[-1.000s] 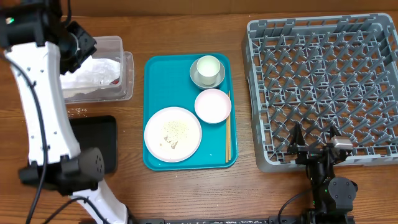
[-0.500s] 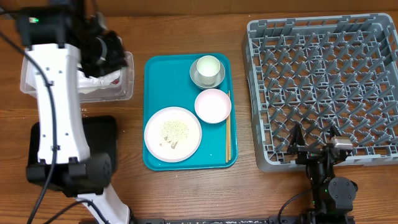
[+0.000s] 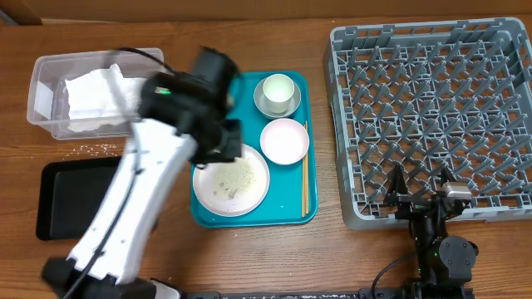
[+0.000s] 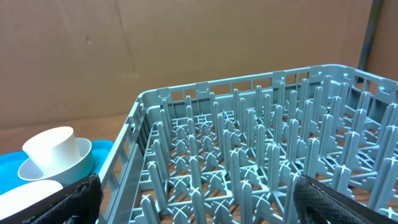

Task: Sort waste into correct bins and load items into the dishwasher
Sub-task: 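Reach the left gripper to the white rice plate and grip its rim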

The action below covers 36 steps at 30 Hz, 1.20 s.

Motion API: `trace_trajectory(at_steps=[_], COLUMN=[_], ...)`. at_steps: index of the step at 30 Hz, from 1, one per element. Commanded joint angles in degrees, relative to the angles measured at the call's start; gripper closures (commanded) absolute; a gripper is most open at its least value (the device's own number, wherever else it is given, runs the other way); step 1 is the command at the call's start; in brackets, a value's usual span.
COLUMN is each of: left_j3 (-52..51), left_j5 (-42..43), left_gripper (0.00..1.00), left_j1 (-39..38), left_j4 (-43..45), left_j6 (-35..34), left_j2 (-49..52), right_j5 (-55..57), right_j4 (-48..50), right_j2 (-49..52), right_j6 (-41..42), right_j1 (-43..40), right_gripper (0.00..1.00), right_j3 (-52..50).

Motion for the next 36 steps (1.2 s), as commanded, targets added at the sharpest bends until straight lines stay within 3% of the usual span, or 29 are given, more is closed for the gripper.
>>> trace_trajectory(at_steps=[1, 4, 8, 10, 15, 20, 26, 36], left_j3=[-7.2, -11.8, -14.5, -15.1, -16.2, -16.2, -16.2, -16.7], left_j5=[-1.6, -4.6, -10.2, -11.2, -11.1, -8.5, -8.2, -3.0], left_gripper=[0.72, 0.40, 0.37, 0.38, 0.55, 0.59, 0.69, 0.70], left_j1=[-5.6, -9.3, -10.8, -10.7, -11.0, -11.9, -12.4, -13.1], left_j4=[5.4, 11.1, 14.5, 16.2, 21.3, 23.8, 23.7, 23.1], left_j6=[-2.7, -2.8, -2.8, -0.5, 8.3, 16.7, 17.7, 17.8], left_j2=[0.7, 1.8, 3.9, 5.0, 8.2, 12.8, 17.6, 19.7], right_j5=[-0.3, -0.3, -0.3, -0.3, -0.3, -0.3, -0.3, -0.3], right_j4=[0.4, 0.4, 0.4, 0.4, 0.4, 0.4, 0.4, 0.4], right_j2=[-0.6, -0.6, -0.6, -0.6, -0.6, -0.6, -0.6, -0.6], right_j6=[-0.2, -0.2, -0.2, -0.2, -0.2, -0.2, -0.2, -0.2], right_j1=[-0.2, -0.2, -0.2, -0.2, -0.2, -0.2, -0.2, -0.2], right_gripper=[0.00, 0.00, 0.00, 0.00, 0.00, 0.00, 0.00, 0.00], right_j3=[-0.6, -0.6, -0.6, -0.6, -0.6, -0.6, -0.6, -0.6])
